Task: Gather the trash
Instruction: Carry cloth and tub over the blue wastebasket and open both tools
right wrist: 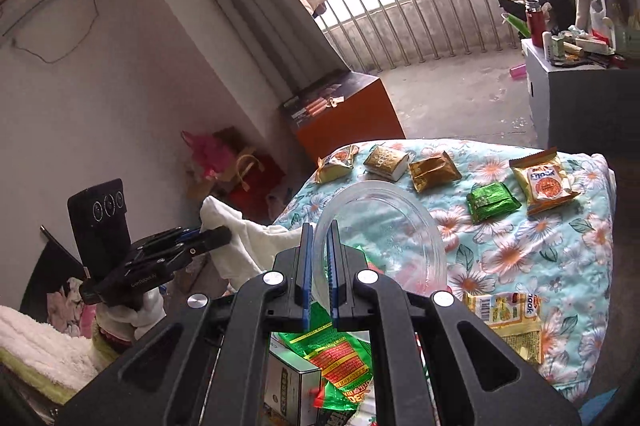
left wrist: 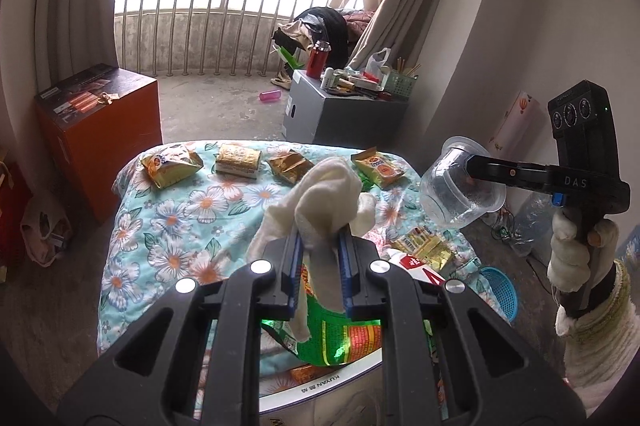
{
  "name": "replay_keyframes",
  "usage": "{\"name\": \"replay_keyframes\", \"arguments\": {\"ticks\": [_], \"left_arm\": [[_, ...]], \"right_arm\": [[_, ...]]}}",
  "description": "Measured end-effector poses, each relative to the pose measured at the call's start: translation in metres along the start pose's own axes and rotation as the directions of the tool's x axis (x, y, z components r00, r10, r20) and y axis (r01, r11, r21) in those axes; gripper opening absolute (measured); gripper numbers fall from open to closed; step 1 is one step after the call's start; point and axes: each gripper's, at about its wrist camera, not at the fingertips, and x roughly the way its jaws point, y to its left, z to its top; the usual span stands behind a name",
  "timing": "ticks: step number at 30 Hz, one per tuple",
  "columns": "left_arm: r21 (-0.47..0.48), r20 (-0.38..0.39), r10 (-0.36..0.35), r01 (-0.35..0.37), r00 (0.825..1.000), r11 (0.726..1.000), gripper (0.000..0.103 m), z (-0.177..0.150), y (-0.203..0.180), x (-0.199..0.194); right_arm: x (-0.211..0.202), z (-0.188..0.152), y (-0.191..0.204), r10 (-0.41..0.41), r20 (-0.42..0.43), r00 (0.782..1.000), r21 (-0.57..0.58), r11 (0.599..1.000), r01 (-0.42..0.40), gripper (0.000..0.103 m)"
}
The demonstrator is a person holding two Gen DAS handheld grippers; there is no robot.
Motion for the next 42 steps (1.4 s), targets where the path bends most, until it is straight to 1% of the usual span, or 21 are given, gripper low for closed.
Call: {"name": "replay_keyframes", "arguments": {"ticks": [4,8,11,14,18,19,21,23,25,26,27,30,32,33,34,37,38,39,40,41,42], "left_arm": [[0.052,-0.012,-0.053,0.054,0.999,0.997,0.014,0.005,-0.037,0.004],[0.109,-0.059,-0.123,0.129,0.991,0.986,0.014,0.009,-0.085,0.021],[0.165,-0.099,-0.193,0.207,0.976,0.964,0.014,0.011,-0.134,0.038],[0.211,-0.168,-0.273,0.305,0.947,0.929,0.014,0.011,-0.189,0.064],[0.269,-0.294,-0.354,0.432,0.888,0.861,0.014,0.001,-0.277,0.107],[0.278,-0.328,-0.366,0.459,0.871,0.844,0.014,-0.006,-0.299,0.118],[0.281,-0.406,-0.385,0.514,0.829,0.810,0.015,-0.018,-0.345,0.145],[0.292,-0.477,-0.379,0.550,0.793,0.783,0.015,-0.035,-0.387,0.174],[0.290,-0.546,-0.359,0.573,0.757,0.767,0.015,-0.056,-0.427,0.206],[0.293,-0.579,-0.345,0.583,0.739,0.758,0.015,-0.068,-0.446,0.222],[0.302,-0.604,-0.323,0.585,0.728,0.753,0.015,-0.081,-0.464,0.239],[0.338,-0.650,-0.269,0.588,0.710,0.735,0.015,-0.117,-0.508,0.285],[0.324,-0.682,-0.249,0.590,0.687,0.740,0.015,-0.135,-0.527,0.315],[0.313,-0.697,-0.244,0.592,0.675,0.743,0.016,-0.145,-0.535,0.328],[0.306,-0.704,-0.237,0.587,0.669,0.749,0.016,-0.153,-0.543,0.342],[0.303,-0.717,-0.216,0.575,0.663,0.760,0.017,-0.172,-0.560,0.374],[0.308,-0.717,-0.209,0.570,0.665,0.761,0.018,-0.175,-0.564,0.385],[0.310,-0.714,-0.207,0.567,0.669,0.763,0.021,-0.179,-0.569,0.394],[0.308,-0.712,-0.204,0.560,0.672,0.769,0.037,-0.183,-0.574,0.404],[0.302,-0.709,-0.202,0.550,0.676,0.778,0.057,-0.185,-0.577,0.414],[0.295,-0.701,-0.205,0.540,0.683,0.789,0.064,-0.186,-0.578,0.420]], "right_arm": [[-0.046,-0.022,-0.013,-0.040,0.062,0.997,0.058,0.998,0.037,0.007],[-0.100,-0.053,-0.033,-0.103,0.132,0.986,0.131,0.988,0.086,0.007],[-0.147,-0.084,-0.053,-0.179,0.181,0.967,0.200,0.969,0.142,0.007],[-0.193,-0.120,-0.077,-0.271,0.210,0.939,0.298,0.933,0.202,0.007],[-0.258,-0.174,-0.118,-0.413,0.211,0.886,0.470,0.838,0.278,0.007],[-0.273,-0.187,-0.128,-0.441,0.210,0.872,0.510,0.811,0.287,0.007],[-0.301,-0.215,-0.146,-0.500,0.211,0.840,0.585,0.753,0.301,0.007],[-0.324,-0.240,-0.166,-0.547,0.208,0.811,0.648,0.698,0.305,0.007],[-0.344,-0.266,-0.187,-0.600,0.186,0.778,0.714,0.627,0.312,0.007],[-0.351,-0.279,-0.199,-0.611,0.183,0.770,0.744,0.598,0.297,0.007],[-0.357,-0.291,-0.211,-0.616,0.179,0.767,0.773,0.570,0.278,0.007],[-0.367,-0.325,-0.249,-0.641,0.145,0.753,0.845,0.477,0.243,0.007],[-0.367,-0.343,-0.280,-0.644,0.116,0.756,0.883,0.415,0.217,0.007],[-0.365,-0.349,-0.293,-0.643,0.103,0.759,0.894,0.394,0.214,0.007],[-0.364,-0.354,-0.307,-0.646,0.089,0.758,0.907,0.368,0.207,0.007],[-0.358,-0.363,-0.350,-0.643,0.043,0.764,0.933,0.300,0.200,0.007],[-0.356,-0.364,-0.365,-0.647,0.026,0.762,0.939,0.277,0.203,0.008],[-0.356,-0.365,-0.378,-0.641,0.017,0.767,0.943,0.267,0.201,0.008],[-0.353,-0.366,-0.393,-0.631,0.006,0.776,0.945,0.257,0.202,0.008],[-0.350,-0.366,-0.410,-0.633,-0.031,0.773,0.948,0.225,0.223,0.011],[-0.347,-0.367,-0.422,-0.638,-0.074,0.766,0.949,0.192,0.252,0.026]]}}
